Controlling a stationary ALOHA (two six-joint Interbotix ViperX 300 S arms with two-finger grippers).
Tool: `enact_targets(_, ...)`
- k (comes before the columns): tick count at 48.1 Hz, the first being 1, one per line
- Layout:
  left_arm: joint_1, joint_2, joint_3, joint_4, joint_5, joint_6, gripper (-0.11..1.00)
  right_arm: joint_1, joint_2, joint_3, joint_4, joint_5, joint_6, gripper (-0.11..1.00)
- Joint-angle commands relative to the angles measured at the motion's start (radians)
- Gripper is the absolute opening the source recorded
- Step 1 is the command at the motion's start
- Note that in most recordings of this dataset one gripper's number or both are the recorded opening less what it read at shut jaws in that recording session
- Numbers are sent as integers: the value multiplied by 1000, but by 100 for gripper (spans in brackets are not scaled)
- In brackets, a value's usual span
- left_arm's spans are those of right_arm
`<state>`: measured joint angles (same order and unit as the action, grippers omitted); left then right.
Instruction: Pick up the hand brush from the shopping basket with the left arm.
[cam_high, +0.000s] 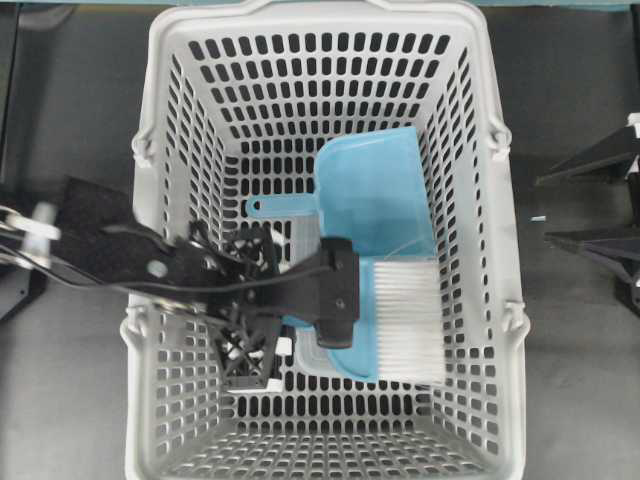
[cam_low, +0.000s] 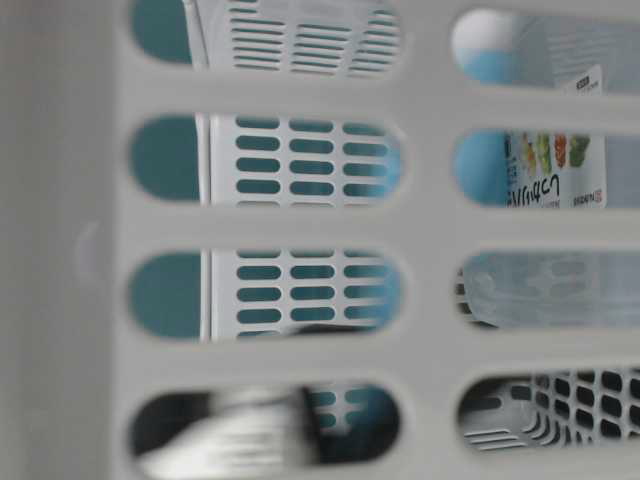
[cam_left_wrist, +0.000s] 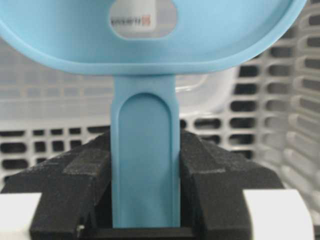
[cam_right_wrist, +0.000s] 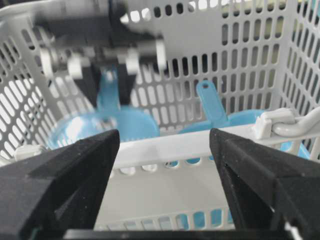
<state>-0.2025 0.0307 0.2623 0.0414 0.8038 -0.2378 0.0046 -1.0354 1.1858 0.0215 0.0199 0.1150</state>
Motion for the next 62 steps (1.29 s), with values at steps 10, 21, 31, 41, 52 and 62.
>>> enact_targets(10, 32, -218, -156, 3, 80, 15, 24, 2, 8, -3, 5, -8, 15, 70)
enact_targets(21, 46, -242, -178, 3, 133, 26, 24, 2, 6, 3, 5, -8, 38, 70)
enact_targets(31, 46, -219, -169, 3, 129, 40, 24, 2, 8, 3, 5, -11, 40, 70)
enact_targets(41, 44, -215, -166, 3, 129, 43, 24, 2, 6, 3, 5, -12, 40, 70)
enact_targets(52, 43, -213, -156, 3, 129, 34, 24, 2, 8, 3, 5, -14, 40, 70)
enact_targets(62, 43, -213, -155, 3, 129, 34, 24, 2, 8, 3, 5, -14, 40, 70)
